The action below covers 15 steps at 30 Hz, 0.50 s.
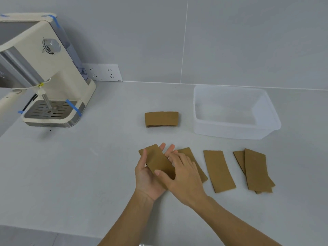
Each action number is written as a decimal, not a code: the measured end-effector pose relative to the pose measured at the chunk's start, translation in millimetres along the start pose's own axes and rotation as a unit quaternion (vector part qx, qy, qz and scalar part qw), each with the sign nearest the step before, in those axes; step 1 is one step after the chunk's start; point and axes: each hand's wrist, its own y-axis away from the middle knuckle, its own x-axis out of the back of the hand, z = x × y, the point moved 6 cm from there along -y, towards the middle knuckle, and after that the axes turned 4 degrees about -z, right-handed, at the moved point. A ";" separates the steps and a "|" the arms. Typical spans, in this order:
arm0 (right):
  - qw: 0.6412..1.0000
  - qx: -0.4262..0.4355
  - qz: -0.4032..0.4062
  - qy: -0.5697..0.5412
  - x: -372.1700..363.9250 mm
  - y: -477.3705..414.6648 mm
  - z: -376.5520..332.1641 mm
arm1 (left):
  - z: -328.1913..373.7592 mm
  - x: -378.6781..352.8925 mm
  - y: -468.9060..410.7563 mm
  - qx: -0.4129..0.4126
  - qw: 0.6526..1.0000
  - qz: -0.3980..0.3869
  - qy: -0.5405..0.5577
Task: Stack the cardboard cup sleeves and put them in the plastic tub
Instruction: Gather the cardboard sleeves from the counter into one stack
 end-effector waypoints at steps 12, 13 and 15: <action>0.969 -0.144 0.034 0.197 -1.5 0.8 62.0 | 4.2 21.2 -3.6 -0.006 0.997 0.023 0.075; 0.967 -0.147 0.030 0.207 -4.2 1.8 63.2 | 3.9 21.9 -4.6 -0.006 0.997 0.022 0.075; 0.965 -0.144 0.037 0.218 -7.7 3.5 62.7 | 3.3 23.4 -6.2 -0.007 0.997 0.020 0.074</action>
